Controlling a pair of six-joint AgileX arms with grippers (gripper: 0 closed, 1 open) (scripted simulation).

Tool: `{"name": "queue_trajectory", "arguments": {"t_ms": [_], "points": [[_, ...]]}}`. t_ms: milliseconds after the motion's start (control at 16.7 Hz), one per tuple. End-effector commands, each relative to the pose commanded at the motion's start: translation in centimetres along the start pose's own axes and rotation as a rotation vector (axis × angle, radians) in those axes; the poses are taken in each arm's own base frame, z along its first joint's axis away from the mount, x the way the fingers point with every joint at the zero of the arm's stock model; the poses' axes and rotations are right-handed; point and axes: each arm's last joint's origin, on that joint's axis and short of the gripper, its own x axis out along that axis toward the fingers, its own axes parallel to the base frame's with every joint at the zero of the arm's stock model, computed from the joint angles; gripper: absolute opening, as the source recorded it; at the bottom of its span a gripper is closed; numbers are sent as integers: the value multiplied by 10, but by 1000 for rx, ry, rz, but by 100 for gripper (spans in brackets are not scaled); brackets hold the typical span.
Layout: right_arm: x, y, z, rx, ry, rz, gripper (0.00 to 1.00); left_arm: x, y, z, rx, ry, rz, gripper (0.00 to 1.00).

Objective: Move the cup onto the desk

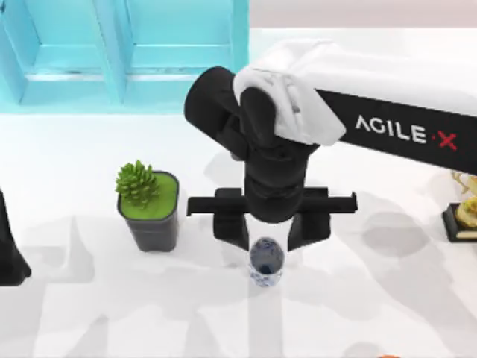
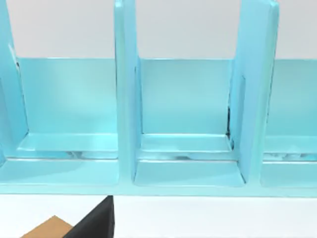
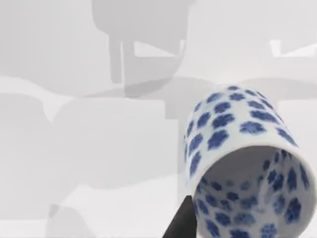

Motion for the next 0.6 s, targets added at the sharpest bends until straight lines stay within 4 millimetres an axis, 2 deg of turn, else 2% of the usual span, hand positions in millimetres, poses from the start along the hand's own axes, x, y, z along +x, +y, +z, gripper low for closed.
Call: {"name": "queue_trajectory", "arguments": {"t_ms": [240,600], "points": [[0,0,0,0,0,0,98,0,0,0,0,0,0,100],[0,0,0,0,0,0,100,0,0,0,0,0,0,100]]}}
